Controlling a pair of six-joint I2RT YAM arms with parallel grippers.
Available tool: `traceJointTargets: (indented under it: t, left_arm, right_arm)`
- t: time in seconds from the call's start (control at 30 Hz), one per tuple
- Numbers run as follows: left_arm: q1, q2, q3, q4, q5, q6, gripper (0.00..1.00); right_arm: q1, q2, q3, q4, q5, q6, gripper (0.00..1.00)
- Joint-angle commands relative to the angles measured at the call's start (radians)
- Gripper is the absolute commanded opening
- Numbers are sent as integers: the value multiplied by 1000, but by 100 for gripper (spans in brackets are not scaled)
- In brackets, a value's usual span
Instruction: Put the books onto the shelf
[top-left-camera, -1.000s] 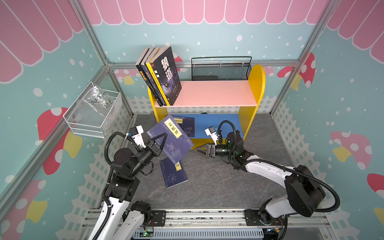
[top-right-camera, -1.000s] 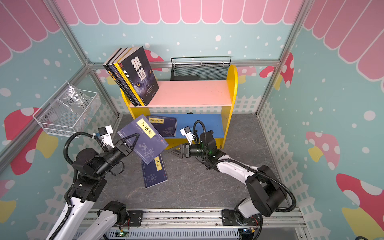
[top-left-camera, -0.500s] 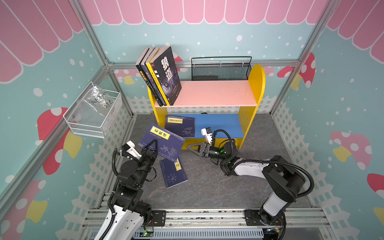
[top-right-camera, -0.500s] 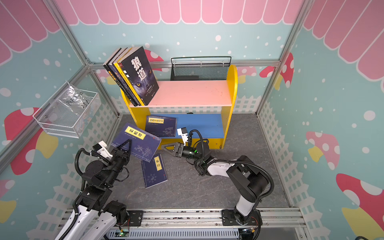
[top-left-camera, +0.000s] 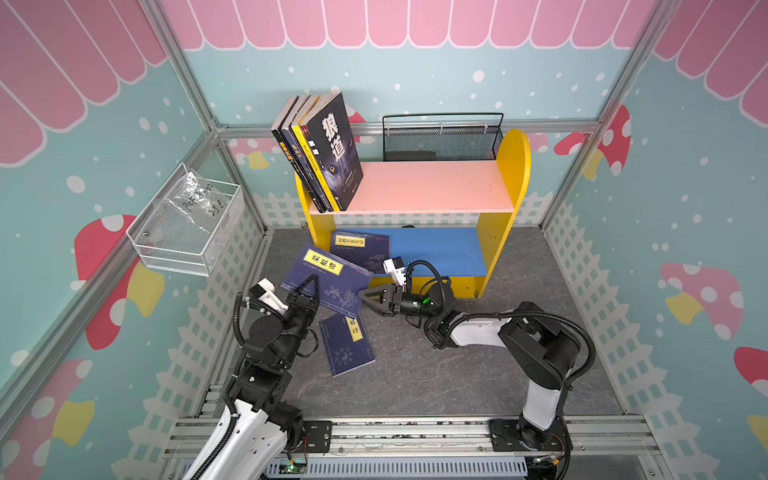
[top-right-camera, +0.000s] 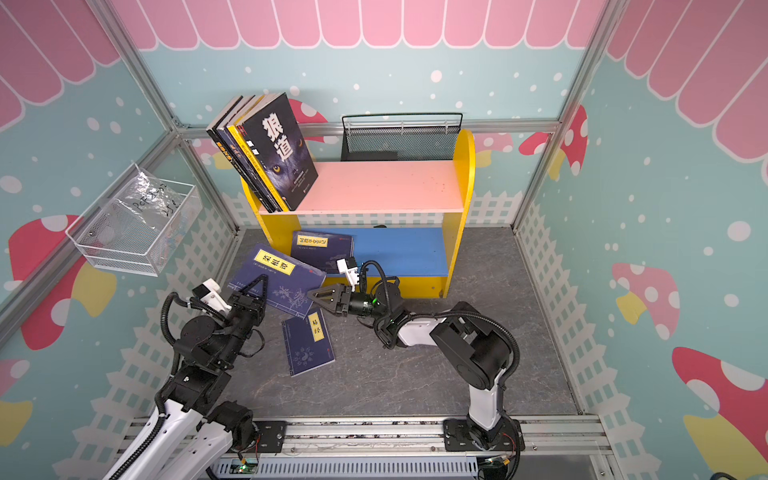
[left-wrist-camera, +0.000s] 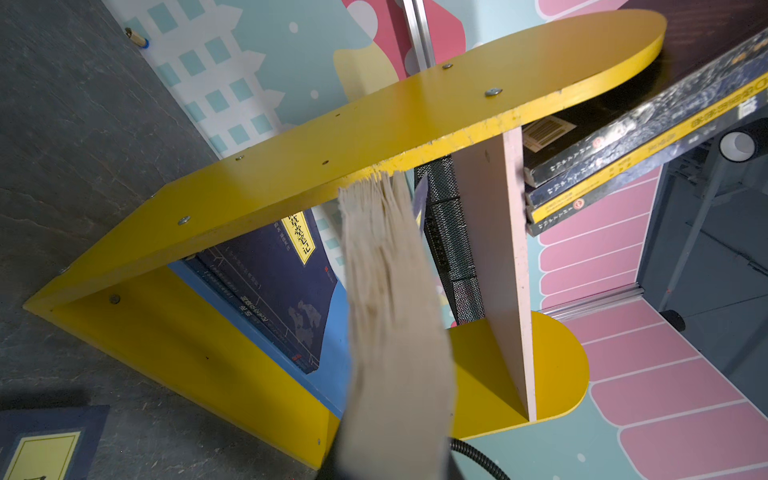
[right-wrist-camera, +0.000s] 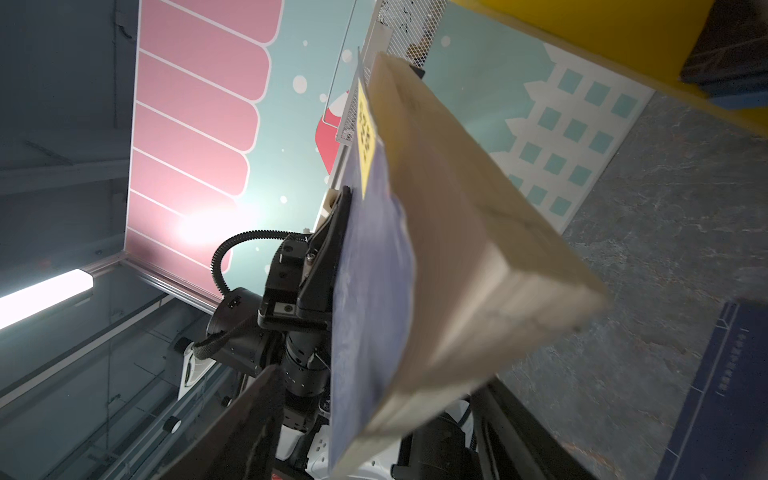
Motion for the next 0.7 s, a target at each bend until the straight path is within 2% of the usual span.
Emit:
traceJointTargets:
  t: [0.0, 0.2, 0.3, 0.43, 0.47, 0.5, 0.53, 0.6, 0.67]
  left_arm:
    - [-14, -4, -16, 72, -10, -31, 0]
    - [-28, -11, -29, 86, -26, -33, 0]
    - [-36, -10, -38, 91, -30, -37, 0]
    - [-45, -9, -47, 88, -25, -43, 0]
    - [-46, -14, -47, 80, -24, -38, 3]
    - [-47, -22, -43, 60, -26, -34, 11]
    - [-47, -32, -38, 37, -31, -28, 20]
    - [-46, -62, -21, -24, -39, 1, 45]
    - [-47, -93, 10, -126, -62, 33, 60]
  right_arm:
    - [11, 32, 51, 55, -14, 44, 62]
    - [23, 93, 84, 55, -12, 69, 41]
    - [26, 97, 91, 54, -6, 69, 28]
    - [23, 94, 84, 53, 5, 60, 19]
    - [20, 92, 80, 52, 5, 56, 18]
    - [13, 88, 75, 52, 3, 54, 17]
    - [6, 81, 66, 54, 6, 52, 15]
    - [-20, 59, 47, 43, 2, 36, 12]
    - [-50, 24, 29, -7, -3, 5, 12]
